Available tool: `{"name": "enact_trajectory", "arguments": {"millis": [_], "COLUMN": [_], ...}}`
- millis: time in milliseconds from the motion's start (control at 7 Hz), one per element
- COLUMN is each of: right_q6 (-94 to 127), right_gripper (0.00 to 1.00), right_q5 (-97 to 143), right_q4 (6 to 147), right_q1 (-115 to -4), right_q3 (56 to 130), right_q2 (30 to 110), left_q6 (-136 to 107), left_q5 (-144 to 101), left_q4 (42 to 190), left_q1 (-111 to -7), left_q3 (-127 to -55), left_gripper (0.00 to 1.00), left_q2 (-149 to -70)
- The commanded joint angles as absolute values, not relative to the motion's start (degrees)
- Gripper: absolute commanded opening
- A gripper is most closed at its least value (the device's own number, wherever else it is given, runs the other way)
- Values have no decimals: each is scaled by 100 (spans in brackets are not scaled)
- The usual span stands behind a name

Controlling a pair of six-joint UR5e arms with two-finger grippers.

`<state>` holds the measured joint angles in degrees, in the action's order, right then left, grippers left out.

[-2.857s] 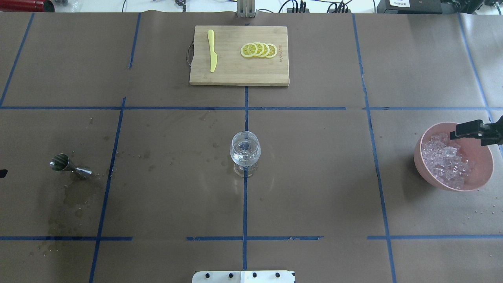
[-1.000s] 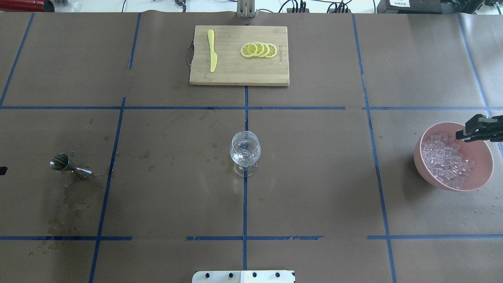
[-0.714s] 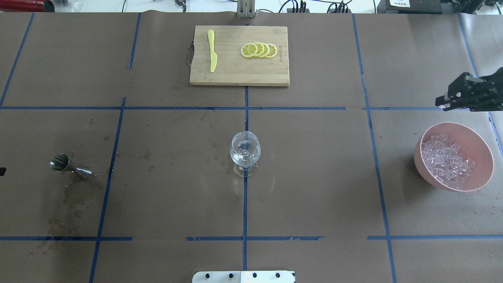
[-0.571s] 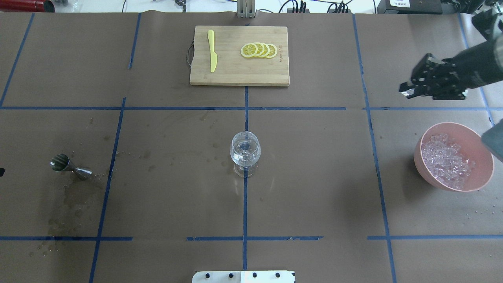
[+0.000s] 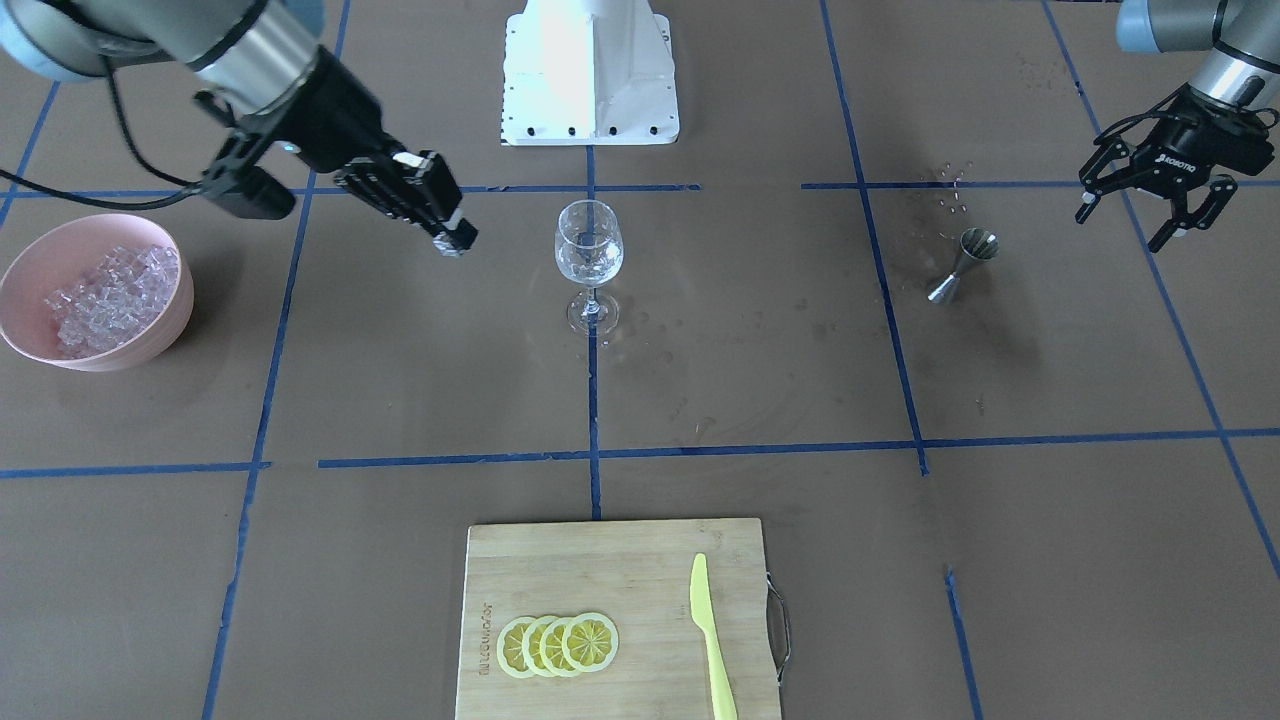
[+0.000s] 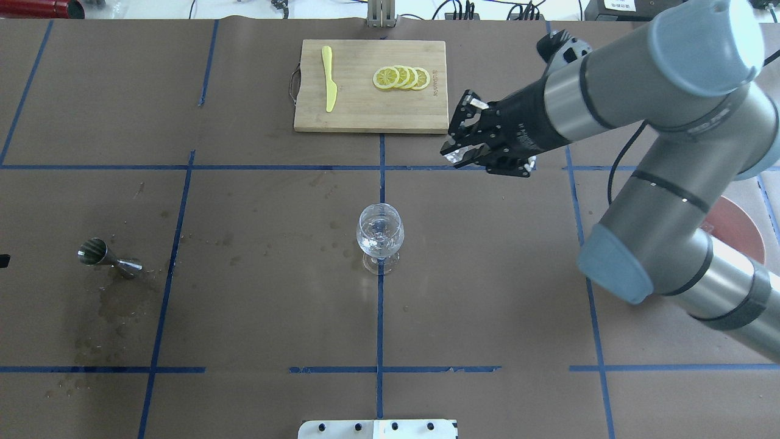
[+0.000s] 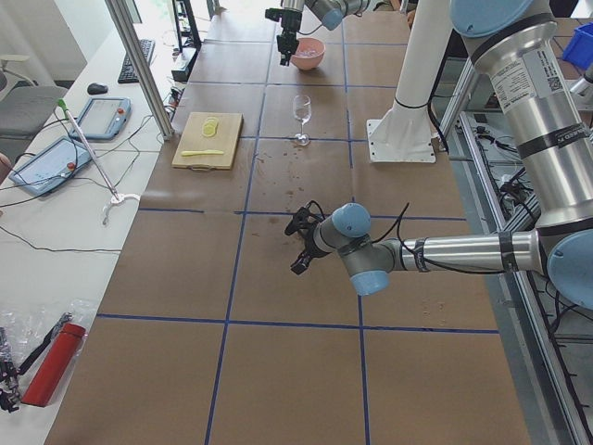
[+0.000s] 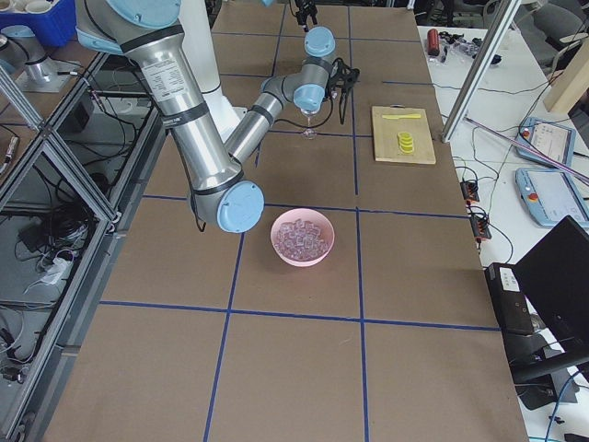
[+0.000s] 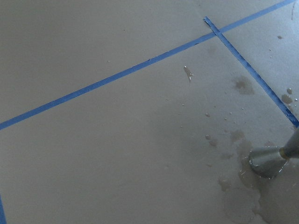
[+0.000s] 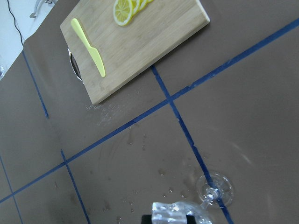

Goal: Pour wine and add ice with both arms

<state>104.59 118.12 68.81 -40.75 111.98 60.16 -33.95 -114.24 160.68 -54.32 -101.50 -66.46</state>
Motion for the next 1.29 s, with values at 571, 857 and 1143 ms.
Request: {"name": "enact_trajectory", "arguments": {"millis": [571,857,1143], "right_q6": [10556,10556,10556], "right_gripper": [0,53,84], "right_q5": [10626,10626,10626], "right_q4": [7383,7374,7383], "right_q1": [-2997,-2997,-2997], "right_q3": [11127,11127,11118], "right_q2": [5546,5537,5528], "left_q6": [-3586,-3595,-3603], "left_q5": [-11417,-11417,-11417], "left_q4": [16145,16154,16154], "left_q1": [-5432,-5432,-5432], "left_q3": [-10143,-10151,-10151], "left_gripper": [99,99,99], "left_q2": [-6653,-6653,-6645]}}
